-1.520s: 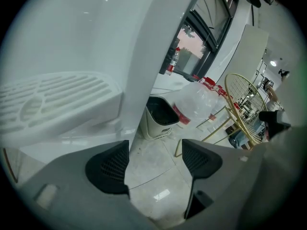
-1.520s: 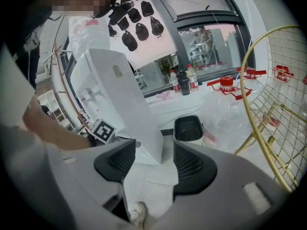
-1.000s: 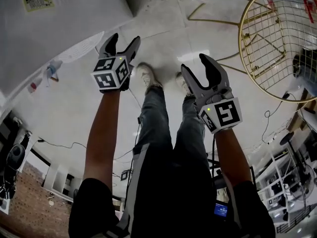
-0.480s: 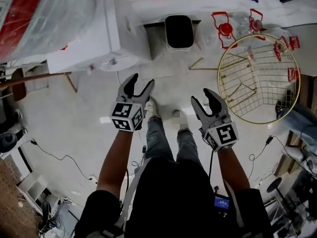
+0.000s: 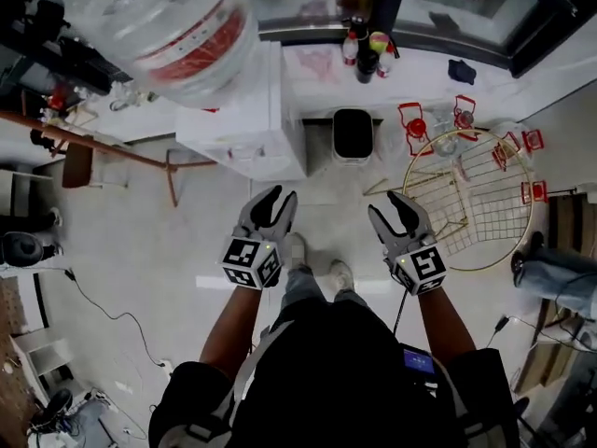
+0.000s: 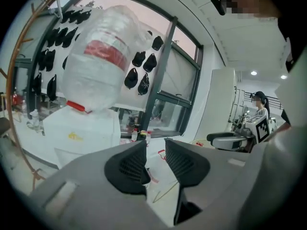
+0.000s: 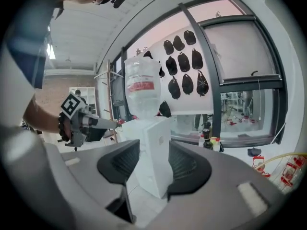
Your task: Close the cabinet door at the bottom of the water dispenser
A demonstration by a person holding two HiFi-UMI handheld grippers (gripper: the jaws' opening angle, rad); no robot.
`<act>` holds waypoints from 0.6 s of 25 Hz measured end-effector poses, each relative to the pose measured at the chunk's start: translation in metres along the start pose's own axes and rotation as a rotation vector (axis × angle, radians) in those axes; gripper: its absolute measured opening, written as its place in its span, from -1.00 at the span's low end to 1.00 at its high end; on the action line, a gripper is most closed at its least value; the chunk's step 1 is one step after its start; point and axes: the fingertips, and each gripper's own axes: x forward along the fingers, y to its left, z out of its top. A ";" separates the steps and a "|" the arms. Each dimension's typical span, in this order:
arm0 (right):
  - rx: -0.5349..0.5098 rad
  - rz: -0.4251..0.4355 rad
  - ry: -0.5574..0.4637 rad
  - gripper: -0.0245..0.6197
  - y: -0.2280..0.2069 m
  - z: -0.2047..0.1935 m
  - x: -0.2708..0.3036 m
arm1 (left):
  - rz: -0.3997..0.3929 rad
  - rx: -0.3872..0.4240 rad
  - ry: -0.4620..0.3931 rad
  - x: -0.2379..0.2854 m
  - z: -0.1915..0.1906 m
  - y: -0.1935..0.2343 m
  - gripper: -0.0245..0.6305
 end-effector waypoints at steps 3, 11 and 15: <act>-0.002 0.011 -0.030 -0.34 -0.001 0.014 -0.014 | 0.015 0.025 -0.020 -0.020 0.016 -0.003 -0.53; 0.002 0.034 -0.097 -0.47 0.010 0.054 -0.044 | 0.063 0.071 -0.132 -0.066 0.073 -0.014 -0.53; -0.014 0.040 -0.153 -0.56 0.013 0.078 -0.050 | 0.070 0.146 -0.153 -0.075 0.088 -0.029 -0.53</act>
